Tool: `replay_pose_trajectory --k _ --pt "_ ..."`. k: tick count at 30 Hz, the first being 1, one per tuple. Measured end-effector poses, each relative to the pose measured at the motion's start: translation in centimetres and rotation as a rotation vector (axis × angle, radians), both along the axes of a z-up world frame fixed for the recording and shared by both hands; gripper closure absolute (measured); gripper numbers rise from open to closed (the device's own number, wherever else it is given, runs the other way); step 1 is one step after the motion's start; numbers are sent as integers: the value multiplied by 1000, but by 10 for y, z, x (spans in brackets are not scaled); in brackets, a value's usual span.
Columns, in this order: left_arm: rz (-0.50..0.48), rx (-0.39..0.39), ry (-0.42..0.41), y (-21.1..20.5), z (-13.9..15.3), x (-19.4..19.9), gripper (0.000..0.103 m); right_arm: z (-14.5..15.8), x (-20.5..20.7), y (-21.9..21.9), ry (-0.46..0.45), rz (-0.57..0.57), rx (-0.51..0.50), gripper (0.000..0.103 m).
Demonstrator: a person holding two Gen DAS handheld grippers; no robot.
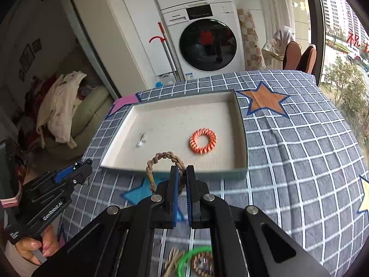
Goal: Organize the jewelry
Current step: 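Carry the clip and braided bracelet into the tray and open both tools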
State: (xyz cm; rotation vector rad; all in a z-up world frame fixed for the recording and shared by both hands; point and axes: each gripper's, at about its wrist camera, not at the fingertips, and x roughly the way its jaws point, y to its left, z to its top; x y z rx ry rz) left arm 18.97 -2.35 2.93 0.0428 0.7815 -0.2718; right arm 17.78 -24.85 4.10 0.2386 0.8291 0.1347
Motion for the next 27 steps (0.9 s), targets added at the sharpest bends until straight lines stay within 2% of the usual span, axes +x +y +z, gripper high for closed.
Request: replay_pose_trajectory --k 7,13,24,27 --pt "40 40 16 -5 -13 52 59 -21 48 -6 36 -42 -22 96" --pt "22 137 27 -25 -34 84 59 -44 76 -16 82 -80 -36 96" --pt "21 195 63 -39 -57 106 59 -73 107 -20 146 -100 -88 96" --pt "22 219 43 -43 -60 105 59 -77 107 -18 145 -101 -103 95"
